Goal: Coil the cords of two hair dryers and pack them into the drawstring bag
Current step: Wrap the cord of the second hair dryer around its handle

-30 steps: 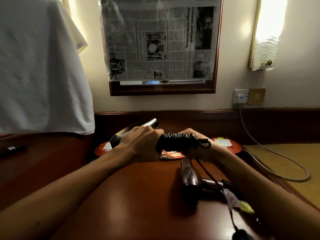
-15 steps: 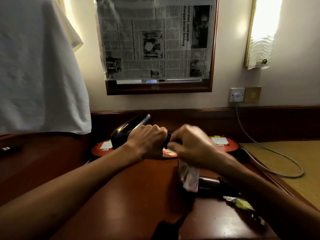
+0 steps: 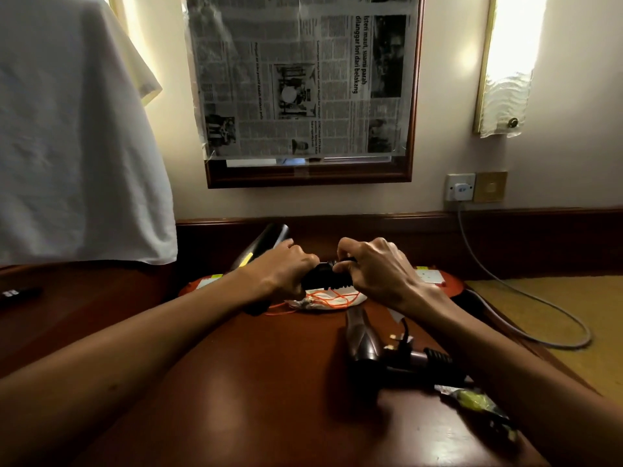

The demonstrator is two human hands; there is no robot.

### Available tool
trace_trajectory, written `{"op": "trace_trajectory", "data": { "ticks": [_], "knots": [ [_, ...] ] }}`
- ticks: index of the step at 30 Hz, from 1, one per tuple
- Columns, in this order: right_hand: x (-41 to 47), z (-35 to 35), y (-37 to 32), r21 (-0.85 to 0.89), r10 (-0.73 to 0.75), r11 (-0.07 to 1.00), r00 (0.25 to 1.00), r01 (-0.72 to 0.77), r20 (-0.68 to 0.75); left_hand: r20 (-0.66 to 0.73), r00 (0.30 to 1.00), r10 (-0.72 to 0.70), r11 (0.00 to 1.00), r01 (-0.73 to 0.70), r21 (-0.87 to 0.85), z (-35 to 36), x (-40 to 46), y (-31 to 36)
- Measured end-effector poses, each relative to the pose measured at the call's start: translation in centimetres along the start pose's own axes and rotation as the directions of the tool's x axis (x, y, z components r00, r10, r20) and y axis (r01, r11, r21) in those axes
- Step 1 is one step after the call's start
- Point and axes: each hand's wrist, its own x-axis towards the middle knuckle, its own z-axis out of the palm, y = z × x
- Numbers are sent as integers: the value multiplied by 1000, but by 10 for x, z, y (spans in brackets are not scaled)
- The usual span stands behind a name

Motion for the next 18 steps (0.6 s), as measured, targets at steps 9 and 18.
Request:
{"op": "trace_trajectory", "data": {
  "ticks": [9,18],
  "knots": [
    [5,-9,-3,-20,-27,999,993,29,119,57,998,11,950,-29,312,-7,-14,0],
    [36,-31,10,598,-144,796,933,-89,331,-148,950,276,941,-236,243,-31,-25,-5]
  ]
}}
